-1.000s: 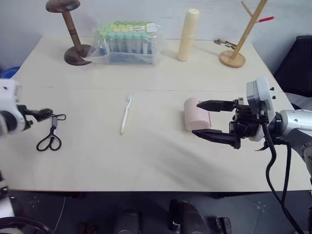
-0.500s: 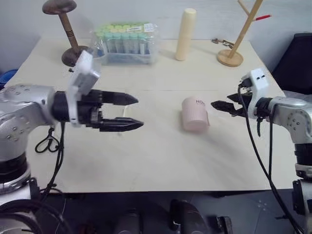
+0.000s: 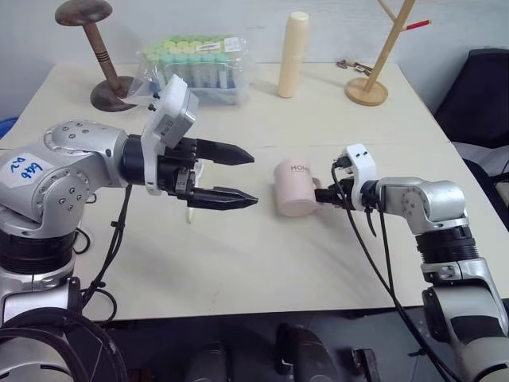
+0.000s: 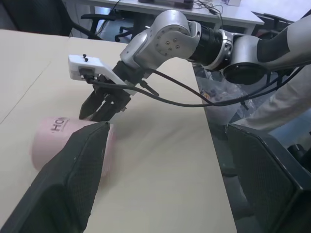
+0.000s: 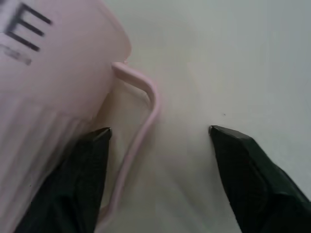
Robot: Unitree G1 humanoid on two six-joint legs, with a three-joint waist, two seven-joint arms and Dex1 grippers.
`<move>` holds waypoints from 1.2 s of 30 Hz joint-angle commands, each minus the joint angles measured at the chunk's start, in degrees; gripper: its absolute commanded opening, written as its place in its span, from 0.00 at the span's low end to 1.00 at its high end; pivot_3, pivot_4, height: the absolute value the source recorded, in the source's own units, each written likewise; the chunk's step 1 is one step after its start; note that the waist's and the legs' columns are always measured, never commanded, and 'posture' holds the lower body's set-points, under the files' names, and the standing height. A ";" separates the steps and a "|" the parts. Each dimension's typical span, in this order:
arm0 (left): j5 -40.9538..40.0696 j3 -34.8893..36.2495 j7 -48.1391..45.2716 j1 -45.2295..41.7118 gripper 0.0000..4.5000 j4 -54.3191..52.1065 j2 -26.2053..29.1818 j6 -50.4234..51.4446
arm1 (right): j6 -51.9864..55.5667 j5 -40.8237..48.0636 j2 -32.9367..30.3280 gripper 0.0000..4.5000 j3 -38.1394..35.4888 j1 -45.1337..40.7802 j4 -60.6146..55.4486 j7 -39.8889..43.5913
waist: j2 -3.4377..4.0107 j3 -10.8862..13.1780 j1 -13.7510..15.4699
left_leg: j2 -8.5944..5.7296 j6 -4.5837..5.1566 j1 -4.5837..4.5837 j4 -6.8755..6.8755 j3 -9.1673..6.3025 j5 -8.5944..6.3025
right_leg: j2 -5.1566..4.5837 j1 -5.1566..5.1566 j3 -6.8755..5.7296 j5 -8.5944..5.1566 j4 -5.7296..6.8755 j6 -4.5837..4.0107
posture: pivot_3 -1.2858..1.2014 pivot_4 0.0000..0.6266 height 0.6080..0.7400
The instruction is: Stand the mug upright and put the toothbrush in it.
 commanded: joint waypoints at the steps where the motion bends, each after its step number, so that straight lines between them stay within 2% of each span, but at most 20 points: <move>1: 0.81 0.45 -0.31 -1.12 0.90 -0.14 0.87 -1.71 | -0.73 -0.94 0.46 0.40 -0.82 -1.24 -0.17 0.63 | 0.00 0.00 -0.01 | 0.00 0.00 0.00 0.00 0.00 0.00 | 0.00 0.00 0.00 0.00 0.00 0.00 | 0.52 0.24 1.00; 6: 1.45 0.51 -0.28 -1.12 0.90 0.56 1.08 -2.08 | -0.68 -1.52 0.92 0.01 -1.55 -1.77 0.34 1.04 | 0.01 0.00 -0.01 | 0.00 0.00 0.00 0.00 -0.01 0.00 | -0.01 0.00 0.00 0.00 -0.01 0.00 | 0.52 0.24 1.00; 10: 1.60 0.94 0.29 -1.25 0.90 0.87 1.05 -2.01 | -4.50 -1.75 2.64 0.01 -2.25 -2.34 -0.34 1.48 | 0.01 0.00 0.07 | 0.00 -0.01 0.00 -0.01 -0.04 0.00 | 0.00 0.01 -0.02 0.00 -0.01 -0.01 | 0.52 0.24 1.00; 14: 1.40 2.15 2.14 -0.05 0.90 0.73 1.28 -1.48 | -15.81 -0.76 11.19 0.01 -8.28 -5.12 1.89 -3.62 | 0.04 0.02 -0.45 | 0.01 -0.03 0.03 -0.06 0.00 0.02 | 0.03 -0.01 0.01 0.00 0.00 0.00 | 0.52 0.24 1.00; 16: 0.43 4.30 3.89 1.39 0.90 0.36 1.80 -0.28 | -23.96 -1.68 16.20 0.01 -9.30 -5.47 3.17 -5.68 | 0.12 0.07 -0.84 | 0.02 -0.07 0.03 -0.12 0.00 0.04 | 0.05 -0.05 0.01 -0.02 0.00 -0.03 | 0.52 0.24 1.00; 18: -0.86 7.81 5.72 3.86 0.90 0.35 3.23 1.67 | -37.90 -6.88 20.85 0.01 -6.14 -4.05 5.03 -7.82 | 0.12 0.07 -1.57 | 0.03 -0.11 0.03 -0.18 -0.02 0.06 | 0.05 -0.09 -0.01 -0.05 0.01 -0.09 | 0.52 0.24 1.00; 21: -0.70 11.35 7.00 8.09 0.90 0.36 6.23 2.84 | -55.00 -11.33 26.59 0.01 -5.47 -2.05 9.95 -11.79 | 0.14 0.08 -2.01 | 0.03 -0.11 0.04 -0.24 -0.06 0.06 | 0.05 -0.10 -0.06 -0.10 0.02 -0.16 | 0.52 0.24 1.00; 25: -2.00 15.55 7.39 12.48 0.90 -0.45 10.11 4.46 | -69.25 -17.73 29.74 0.01 -3.63 1.66 18.25 -17.18 | 0.14 0.09 -1.82 | 0.00 -0.11 0.03 -0.24 -0.15 0.06 | -0.01 -0.08 -0.09 -0.11 0.03 -0.18 | 0.52 0.24 1.00; 29: -2.88 15.70 7.80 12.46 0.90 -0.83 11.33 5.02 | -74.15 -18.89 30.79 0.01 -2.64 4.91 20.94 -15.77 | 0.16 0.10 -1.73 | 0.01 -0.11 0.02 -0.18 -0.27 0.06 | -0.05 0.00 -0.10 -0.11 0.03 -0.19 | 0.52 0.24 1.00; 32: -3.62 14.83 8.06 11.41 0.90 -0.89 11.17 5.26 | -74.50 -18.42 30.45 0.01 -1.84 7.92 17.83 -13.34 | 0.16 0.10 -1.89 | 0.04 -0.12 0.08 -0.17 -0.59 0.06 | 0.01 0.01 -0.06 -0.11 0.02 -0.19 | 0.52 0.24 1.00; 36: -4.36 13.30 8.20 10.80 0.90 -1.43 10.06 5.07 | -71.11 -17.08 29.04 0.23 -0.58 11.77 9.55 -8.80 | 0.16 0.10 -1.81 | 0.04 -0.14 0.08 -0.18 -0.65 0.07 | 0.01 0.01 -0.05 -0.12 0.04 -0.21 | 0.52 0.24 1.00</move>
